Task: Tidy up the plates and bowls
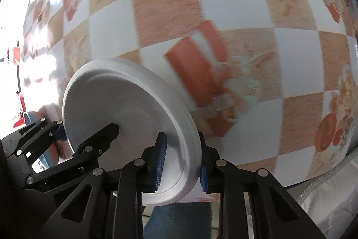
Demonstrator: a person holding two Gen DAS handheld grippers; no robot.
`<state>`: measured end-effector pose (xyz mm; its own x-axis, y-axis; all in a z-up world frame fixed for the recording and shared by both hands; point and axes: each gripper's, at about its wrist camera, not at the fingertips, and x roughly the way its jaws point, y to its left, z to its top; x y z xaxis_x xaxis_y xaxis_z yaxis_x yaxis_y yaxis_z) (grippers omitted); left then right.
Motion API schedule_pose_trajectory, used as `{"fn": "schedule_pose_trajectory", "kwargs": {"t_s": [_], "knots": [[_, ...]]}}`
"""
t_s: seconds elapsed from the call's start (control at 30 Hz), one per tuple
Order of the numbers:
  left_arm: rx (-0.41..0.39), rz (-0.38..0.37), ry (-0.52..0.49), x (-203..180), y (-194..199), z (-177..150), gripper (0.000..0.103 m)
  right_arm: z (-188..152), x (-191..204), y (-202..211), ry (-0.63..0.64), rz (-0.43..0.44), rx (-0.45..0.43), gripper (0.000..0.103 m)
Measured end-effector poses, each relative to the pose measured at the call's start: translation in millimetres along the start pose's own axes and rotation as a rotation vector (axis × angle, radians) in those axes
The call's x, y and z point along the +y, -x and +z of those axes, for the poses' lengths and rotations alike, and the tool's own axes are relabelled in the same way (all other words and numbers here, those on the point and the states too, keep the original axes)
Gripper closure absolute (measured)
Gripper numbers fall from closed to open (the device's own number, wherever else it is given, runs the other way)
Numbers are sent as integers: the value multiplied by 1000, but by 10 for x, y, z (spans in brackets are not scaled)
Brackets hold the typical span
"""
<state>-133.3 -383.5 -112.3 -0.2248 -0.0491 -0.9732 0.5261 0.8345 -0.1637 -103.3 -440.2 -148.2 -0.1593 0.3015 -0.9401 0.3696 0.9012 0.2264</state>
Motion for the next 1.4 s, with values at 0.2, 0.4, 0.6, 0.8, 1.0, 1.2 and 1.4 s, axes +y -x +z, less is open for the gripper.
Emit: {"fn": "schedule_pose_trajectory", "kwargs": {"t_s": [0.2,0.4,0.6,0.8,1.0,1.2,1.4], "knots": [[0,5,97,384,-25,-237,66,164,557,-158,95,-3,28,75],[-7,7,182,766,-47,-490,66,202,1062,-271,179,-8,52,75],[-22,5,213,1036,-94,-613,66,281,1376,-345,214,-14,61,75],[-33,-12,219,1102,-133,-734,66,281,1378,-399,208,-32,58,75],[-40,-9,210,1251,-25,-737,66,103,1396,-493,197,-44,67,76],[-64,-22,204,1303,148,-820,66,96,1469,-307,197,-59,51,76],[-112,-18,199,1361,439,-864,66,102,1567,-63,212,-61,20,76]]}}
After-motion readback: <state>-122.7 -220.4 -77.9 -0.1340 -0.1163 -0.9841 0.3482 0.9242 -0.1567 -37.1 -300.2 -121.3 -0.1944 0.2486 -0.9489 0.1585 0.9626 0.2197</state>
